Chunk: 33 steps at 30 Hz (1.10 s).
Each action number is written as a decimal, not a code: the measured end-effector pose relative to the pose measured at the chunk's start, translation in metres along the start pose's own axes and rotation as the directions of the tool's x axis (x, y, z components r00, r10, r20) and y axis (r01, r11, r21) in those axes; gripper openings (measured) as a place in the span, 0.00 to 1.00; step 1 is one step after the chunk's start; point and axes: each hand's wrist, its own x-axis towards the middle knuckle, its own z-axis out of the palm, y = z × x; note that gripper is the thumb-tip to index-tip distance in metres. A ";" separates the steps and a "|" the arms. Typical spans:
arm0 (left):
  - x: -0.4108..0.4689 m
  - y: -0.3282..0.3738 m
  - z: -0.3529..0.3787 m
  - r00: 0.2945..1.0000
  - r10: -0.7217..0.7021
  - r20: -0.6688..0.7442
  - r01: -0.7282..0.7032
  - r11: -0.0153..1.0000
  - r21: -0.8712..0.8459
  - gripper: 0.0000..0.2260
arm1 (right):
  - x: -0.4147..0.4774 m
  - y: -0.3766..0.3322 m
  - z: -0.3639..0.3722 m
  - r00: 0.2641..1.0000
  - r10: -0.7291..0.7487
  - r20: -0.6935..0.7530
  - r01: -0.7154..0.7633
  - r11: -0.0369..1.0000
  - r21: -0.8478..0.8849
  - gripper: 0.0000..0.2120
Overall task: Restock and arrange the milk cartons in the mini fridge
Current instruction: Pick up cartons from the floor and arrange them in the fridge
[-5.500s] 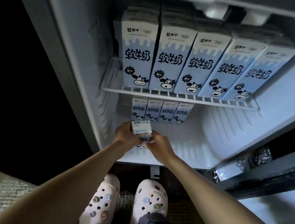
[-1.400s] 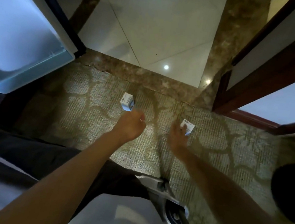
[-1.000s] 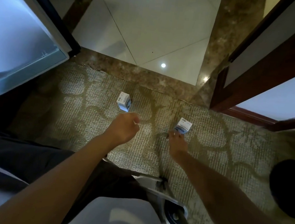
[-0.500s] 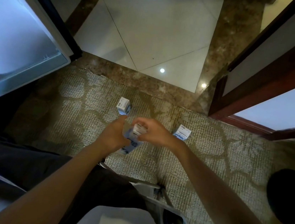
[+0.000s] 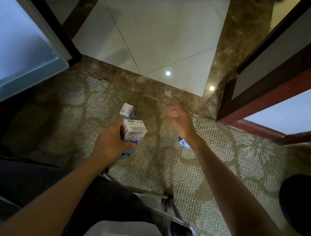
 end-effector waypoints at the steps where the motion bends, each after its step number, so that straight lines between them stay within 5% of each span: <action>1: 0.000 0.000 0.000 1.000 -0.012 -0.005 0.012 1.000 -0.014 0.26 | 0.006 0.018 0.001 0.991 0.058 -0.123 -0.079 0.981 -0.176 0.26; 5: 0.003 0.004 0.000 1.000 -0.027 -0.004 0.026 0.999 -0.036 0.26 | 0.015 0.064 0.010 0.902 0.374 -0.214 -0.425 0.686 -0.590 0.33; 9: 0.005 0.006 0.003 1.000 -0.012 -0.010 0.012 1.000 -0.013 0.24 | 0.011 0.079 0.015 0.845 0.510 -0.161 -0.493 0.626 -0.604 0.31; 19: -0.008 -0.004 -0.004 0.991 -0.104 -0.090 0.097 0.992 -0.076 0.23 | 0.004 0.072 0.012 0.970 0.204 -0.133 -0.239 0.687 -0.686 0.14; 24: -0.011 -0.009 -0.022 0.976 -0.126 -0.180 0.098 0.983 -0.156 0.23 | 0.008 0.024 0.035 0.998 0.059 0.006 -0.040 0.740 -0.671 0.18; 29: -0.016 -0.013 -0.058 0.915 -0.196 -0.352 0.093 0.953 -0.288 0.22 | 0.014 -0.074 0.054 0.964 -0.184 0.190 0.258 0.815 -0.519 0.14; 31: -0.020 -0.017 -0.081 0.881 -0.204 -0.427 0.070 0.948 -0.310 0.23 | 0.009 -0.119 0.061 0.925 -0.294 0.241 0.378 0.784 -0.493 0.07; 33: -0.025 -0.021 -0.107 0.838 -0.216 -0.501 0.052 0.946 -0.321 0.24 | 0.000 -0.163 0.069 0.865 -0.409 0.291 0.502 0.721 -0.478 0.09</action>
